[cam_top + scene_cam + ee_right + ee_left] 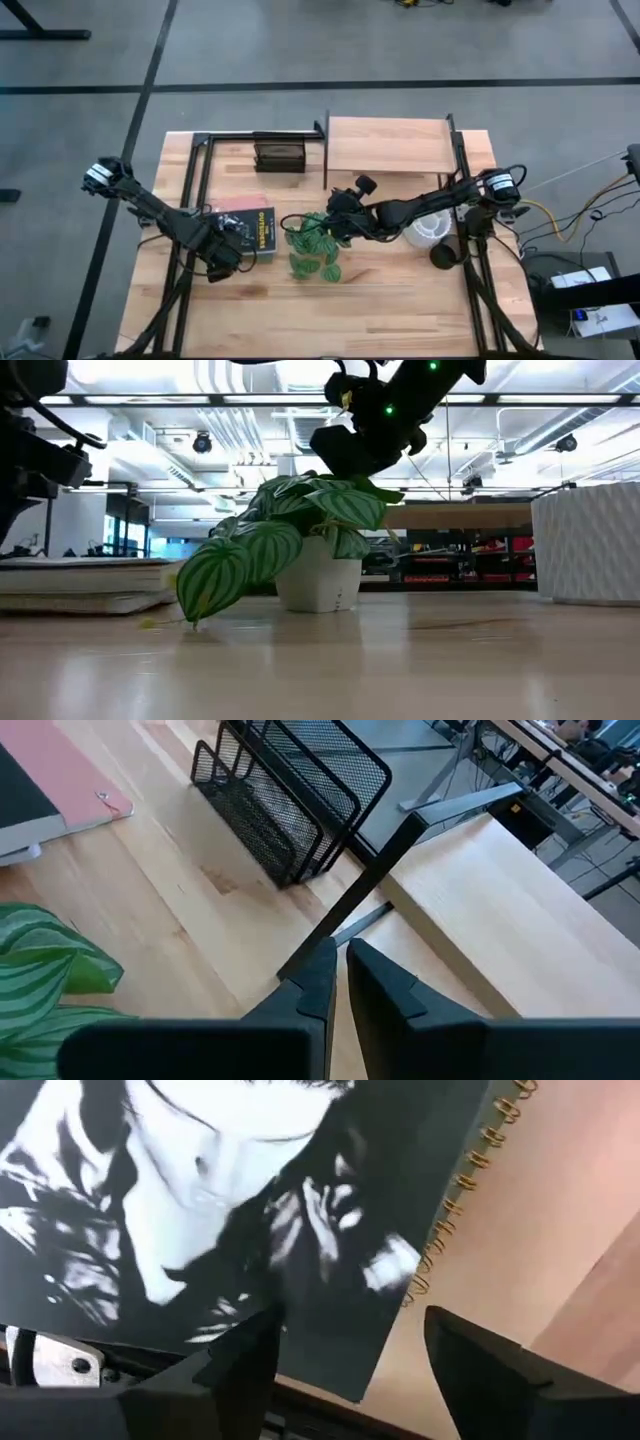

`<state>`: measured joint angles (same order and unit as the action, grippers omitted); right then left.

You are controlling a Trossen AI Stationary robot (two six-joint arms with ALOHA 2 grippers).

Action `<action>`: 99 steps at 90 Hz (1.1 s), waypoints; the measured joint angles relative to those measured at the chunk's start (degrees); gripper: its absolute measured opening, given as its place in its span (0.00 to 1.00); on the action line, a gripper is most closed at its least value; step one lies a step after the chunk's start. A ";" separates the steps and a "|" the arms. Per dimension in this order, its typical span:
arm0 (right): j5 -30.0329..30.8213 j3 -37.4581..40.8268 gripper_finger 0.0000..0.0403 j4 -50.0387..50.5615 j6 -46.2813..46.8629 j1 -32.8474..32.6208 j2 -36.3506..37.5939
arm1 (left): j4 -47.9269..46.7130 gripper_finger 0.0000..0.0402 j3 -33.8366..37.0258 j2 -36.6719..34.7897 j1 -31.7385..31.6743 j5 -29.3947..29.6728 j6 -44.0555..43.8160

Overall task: Stock shelves
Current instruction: Return to Home Position

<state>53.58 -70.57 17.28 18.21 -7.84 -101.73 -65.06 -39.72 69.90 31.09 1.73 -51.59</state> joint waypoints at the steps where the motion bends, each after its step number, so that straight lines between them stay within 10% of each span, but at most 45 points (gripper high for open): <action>1: 0.00 0.00 0.03 0.00 0.13 0.00 0.00 | 0.00 0.57 0.00 -0.01 0.00 -0.01 0.01; 99: -3.94 -6.79 0.03 23.01 -7.20 -1.93 2.67 | -0.40 0.38 -15.94 -1.94 -0.02 3.79 6.22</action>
<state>49.64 -77.35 40.28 11.02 -9.76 -99.07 -65.46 -55.67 67.96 31.07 5.52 -45.36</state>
